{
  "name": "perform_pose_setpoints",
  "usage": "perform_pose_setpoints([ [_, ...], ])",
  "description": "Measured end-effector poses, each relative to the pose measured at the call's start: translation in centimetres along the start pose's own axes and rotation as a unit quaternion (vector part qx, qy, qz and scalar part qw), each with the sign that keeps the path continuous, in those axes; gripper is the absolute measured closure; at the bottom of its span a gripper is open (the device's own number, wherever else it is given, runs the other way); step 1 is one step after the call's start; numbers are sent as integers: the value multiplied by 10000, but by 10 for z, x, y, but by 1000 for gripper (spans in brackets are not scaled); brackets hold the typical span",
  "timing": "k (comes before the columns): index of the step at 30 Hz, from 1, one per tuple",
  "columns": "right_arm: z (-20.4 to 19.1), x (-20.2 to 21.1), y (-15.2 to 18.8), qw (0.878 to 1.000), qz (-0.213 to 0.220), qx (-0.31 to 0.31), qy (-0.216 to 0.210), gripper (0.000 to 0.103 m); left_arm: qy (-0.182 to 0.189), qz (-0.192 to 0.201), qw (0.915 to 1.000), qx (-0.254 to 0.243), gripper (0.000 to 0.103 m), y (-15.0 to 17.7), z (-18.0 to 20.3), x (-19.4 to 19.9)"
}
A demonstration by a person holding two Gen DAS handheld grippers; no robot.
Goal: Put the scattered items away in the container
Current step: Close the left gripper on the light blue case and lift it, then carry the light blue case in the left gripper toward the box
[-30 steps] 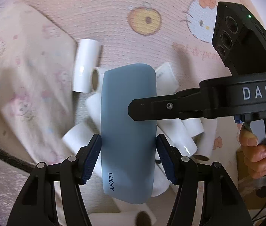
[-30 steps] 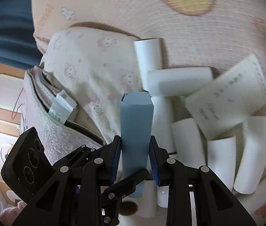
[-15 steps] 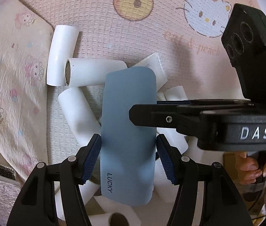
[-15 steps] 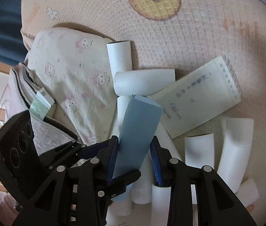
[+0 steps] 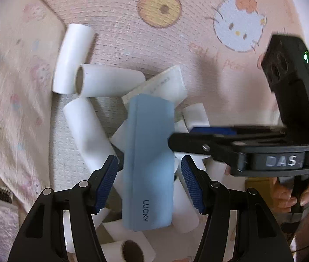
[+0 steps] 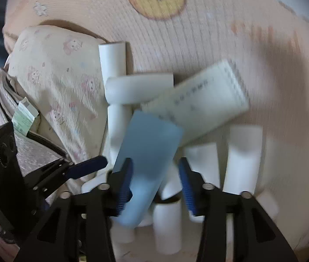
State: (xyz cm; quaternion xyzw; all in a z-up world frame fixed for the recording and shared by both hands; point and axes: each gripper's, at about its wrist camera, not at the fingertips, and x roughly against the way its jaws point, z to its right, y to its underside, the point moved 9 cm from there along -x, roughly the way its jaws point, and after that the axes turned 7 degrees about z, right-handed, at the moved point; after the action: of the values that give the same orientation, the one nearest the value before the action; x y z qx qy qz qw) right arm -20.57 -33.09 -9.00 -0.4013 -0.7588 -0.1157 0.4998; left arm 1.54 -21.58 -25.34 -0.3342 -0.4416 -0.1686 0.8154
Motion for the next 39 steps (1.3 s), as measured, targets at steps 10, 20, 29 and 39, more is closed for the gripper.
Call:
perform_pose_setpoints([
  [10, -4, 1, 20, 9981, -16, -331, 513, 45, 54, -18, 9962, 874, 75, 6, -34, -1],
  [20, -27, -15, 41, 9965, -206, -614, 524, 44, 401, -73, 9764, 2121, 78, 14, -61, -8],
  [29, -38, -34, 56, 9914, 68, -16, 1304, 37, 1301, -73, 9489, 2876, 63, 7, -61, -20],
  [39, -42, -45, 66, 9854, 106, 307, 1673, 35, 1389, -114, 9576, 2523, 54, -3, -42, -29],
])
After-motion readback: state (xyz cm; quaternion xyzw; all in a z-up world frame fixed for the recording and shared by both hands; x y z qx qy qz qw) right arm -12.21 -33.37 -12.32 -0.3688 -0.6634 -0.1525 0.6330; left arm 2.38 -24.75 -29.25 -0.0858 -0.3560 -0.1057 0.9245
